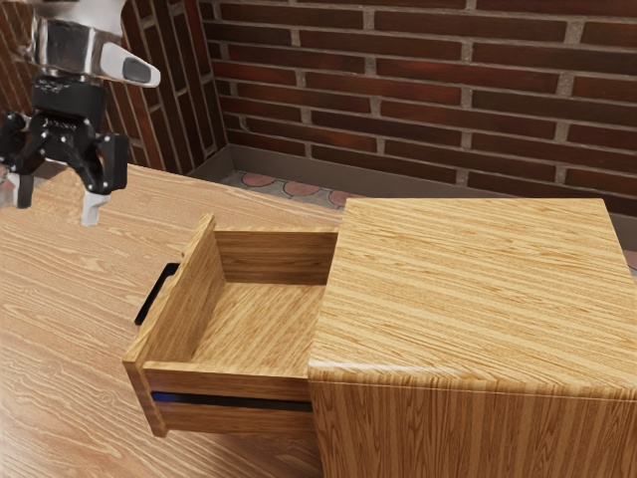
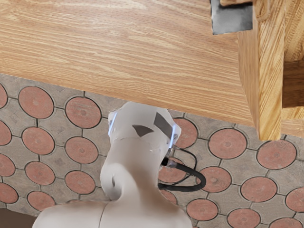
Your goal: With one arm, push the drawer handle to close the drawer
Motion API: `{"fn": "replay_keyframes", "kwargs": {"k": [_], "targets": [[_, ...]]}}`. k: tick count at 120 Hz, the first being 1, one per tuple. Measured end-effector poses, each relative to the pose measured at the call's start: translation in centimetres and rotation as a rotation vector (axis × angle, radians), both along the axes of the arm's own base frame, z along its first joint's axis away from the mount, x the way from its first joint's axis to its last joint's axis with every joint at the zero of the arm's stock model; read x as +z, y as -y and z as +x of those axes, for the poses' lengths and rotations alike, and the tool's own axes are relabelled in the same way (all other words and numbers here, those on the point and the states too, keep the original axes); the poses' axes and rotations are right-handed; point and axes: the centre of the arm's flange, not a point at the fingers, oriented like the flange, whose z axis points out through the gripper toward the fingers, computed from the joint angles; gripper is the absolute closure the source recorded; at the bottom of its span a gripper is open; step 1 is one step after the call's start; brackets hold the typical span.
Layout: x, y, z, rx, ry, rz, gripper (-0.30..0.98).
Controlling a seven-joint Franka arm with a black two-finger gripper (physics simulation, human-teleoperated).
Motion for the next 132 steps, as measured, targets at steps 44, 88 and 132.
{"fn": "replay_keyframes", "kwargs": {"k": [44,88,132], "targets": [[-1.5,-0.2,-5.0,0.385,0.434,0.131,0.41],[-16.8,-3.5,-10.5,0.690,0.752,-0.150,0.74],[-17.9,-2.2,-8.4,0.767,0.833,-0.239,0.78]]}}
